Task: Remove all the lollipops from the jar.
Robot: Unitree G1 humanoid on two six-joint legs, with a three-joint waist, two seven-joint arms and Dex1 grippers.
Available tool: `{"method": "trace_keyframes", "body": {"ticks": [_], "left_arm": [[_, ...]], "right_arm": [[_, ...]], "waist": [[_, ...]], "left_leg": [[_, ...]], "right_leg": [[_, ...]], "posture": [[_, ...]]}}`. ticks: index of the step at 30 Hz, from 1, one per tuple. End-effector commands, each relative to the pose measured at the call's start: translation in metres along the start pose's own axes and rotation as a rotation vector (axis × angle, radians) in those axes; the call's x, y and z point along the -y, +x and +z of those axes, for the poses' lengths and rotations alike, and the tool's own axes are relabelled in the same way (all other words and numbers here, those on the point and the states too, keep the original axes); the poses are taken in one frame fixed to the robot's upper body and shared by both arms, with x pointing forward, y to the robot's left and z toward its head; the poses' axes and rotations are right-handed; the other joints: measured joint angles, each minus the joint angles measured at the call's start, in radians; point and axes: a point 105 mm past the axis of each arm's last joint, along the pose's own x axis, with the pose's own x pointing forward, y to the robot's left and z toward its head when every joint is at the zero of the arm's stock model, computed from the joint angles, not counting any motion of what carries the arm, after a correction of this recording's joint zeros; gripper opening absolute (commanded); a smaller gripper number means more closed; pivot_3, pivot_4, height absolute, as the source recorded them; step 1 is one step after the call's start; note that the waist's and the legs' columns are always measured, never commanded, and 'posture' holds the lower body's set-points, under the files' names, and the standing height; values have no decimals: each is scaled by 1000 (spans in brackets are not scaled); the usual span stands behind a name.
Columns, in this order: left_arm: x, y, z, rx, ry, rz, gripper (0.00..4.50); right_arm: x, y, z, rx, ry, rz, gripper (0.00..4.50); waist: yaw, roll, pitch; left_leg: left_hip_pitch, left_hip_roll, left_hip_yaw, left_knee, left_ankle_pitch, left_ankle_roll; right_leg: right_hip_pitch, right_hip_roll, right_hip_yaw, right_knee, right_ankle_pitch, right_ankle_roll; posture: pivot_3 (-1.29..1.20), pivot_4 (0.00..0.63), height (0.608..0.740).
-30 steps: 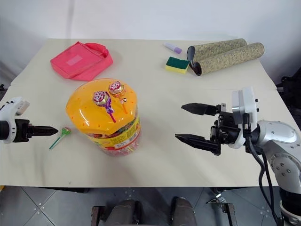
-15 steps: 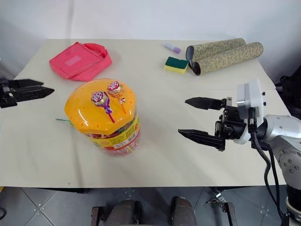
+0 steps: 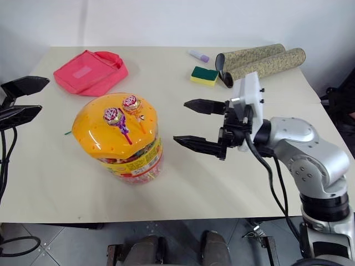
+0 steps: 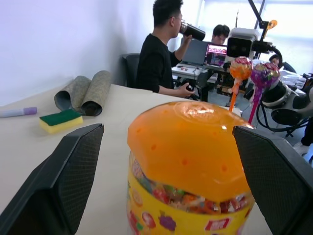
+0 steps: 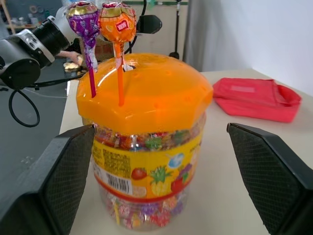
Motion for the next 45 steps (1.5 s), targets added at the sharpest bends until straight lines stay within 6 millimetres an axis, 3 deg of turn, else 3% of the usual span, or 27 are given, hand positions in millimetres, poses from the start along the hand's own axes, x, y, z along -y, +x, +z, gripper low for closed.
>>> {"method": "trace_keyframes", "body": {"ticks": [1,10,15,19,29,38,41,45], "left_arm": [[21,-12,3,-43,33,-106,4479],[36,-27,-11,-133,4,-98,4479],[42,-30,-8,-122,23,-100,4479],[45,-30,-6,-114,35,-101,4500],[50,-25,-4,-79,43,-122,4500],[49,-20,-5,-67,46,-120,4500],[48,-19,-6,-66,44,-117,4500],[47,-18,-7,-66,42,-110,4500]], "right_arm": [[-4,15,11,28,-43,88,4500],[-7,38,15,53,-67,241,4500],[-5,50,13,40,-62,267,4500],[-4,54,11,24,-60,272,3544],[1,54,25,100,-84,259,66],[3,51,21,31,-98,264,25],[7,48,11,-81,-114,246,535],[10,43,12,-71,-156,222,1843]], "waist": [[-5,0,0],[-8,0,0],[-19,0,0],[-24,0,0],[-26,0,0],[-25,0,0],[-25,0,0],[-26,0,0]], "left_leg": [[0,0,0,0,0,0],[-1,0,0,0,-2,1],[-2,1,0,0,-2,0],[-9,0,1,2,-2,0],[-10,0,2,2,-2,0],[-10,0,3,2,-2,0],[-10,0,3,2,-2,0],[-10,1,3,2,-2,0]], "right_leg": [[0,0,0,0,0,0],[-1,0,0,1,0,0],[-3,0,1,1,0,0],[-11,0,1,3,0,0],[-13,0,1,3,0,0],[-13,0,2,3,0,0],[-13,0,2,3,0,0],[-13,0,2,3,0,0]], "posture": [[0,150,740],[0,150,740],[0,150,740],[0,150,740],[0,150,740],[0,150,740],[0,150,740],[0,150,740]]}}
